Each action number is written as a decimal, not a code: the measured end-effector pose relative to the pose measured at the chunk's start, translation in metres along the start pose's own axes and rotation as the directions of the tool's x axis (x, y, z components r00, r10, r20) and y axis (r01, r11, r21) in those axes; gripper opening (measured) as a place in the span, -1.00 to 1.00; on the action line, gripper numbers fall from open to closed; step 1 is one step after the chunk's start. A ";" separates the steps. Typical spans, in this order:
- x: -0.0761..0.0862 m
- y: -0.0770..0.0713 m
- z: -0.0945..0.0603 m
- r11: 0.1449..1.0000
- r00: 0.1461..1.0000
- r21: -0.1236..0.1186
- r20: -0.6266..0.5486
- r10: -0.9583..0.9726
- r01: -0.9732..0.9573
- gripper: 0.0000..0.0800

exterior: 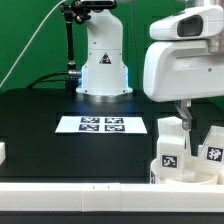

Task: Assemble stool

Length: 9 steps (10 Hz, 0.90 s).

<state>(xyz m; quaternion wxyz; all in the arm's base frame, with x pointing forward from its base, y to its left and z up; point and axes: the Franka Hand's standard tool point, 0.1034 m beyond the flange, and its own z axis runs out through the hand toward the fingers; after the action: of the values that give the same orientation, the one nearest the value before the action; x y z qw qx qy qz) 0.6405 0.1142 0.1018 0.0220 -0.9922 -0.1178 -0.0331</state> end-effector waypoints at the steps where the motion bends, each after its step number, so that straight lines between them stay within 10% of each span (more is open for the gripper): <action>1: 0.000 0.002 0.000 0.999 0.999 -0.006 0.002 -0.034 0.034 0.62; 9: -0.001 -0.006 0.008 0.755 0.757 -0.054 0.061 -0.650 0.653 0.62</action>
Offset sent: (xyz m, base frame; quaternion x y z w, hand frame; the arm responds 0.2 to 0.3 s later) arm -0.0012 0.0185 0.0002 -0.0050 0.0054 -0.1854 0.9826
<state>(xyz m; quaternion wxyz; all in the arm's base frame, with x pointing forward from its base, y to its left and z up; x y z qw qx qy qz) 0.6382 0.1204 0.0939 -0.0289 -0.8899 -0.4546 -0.0239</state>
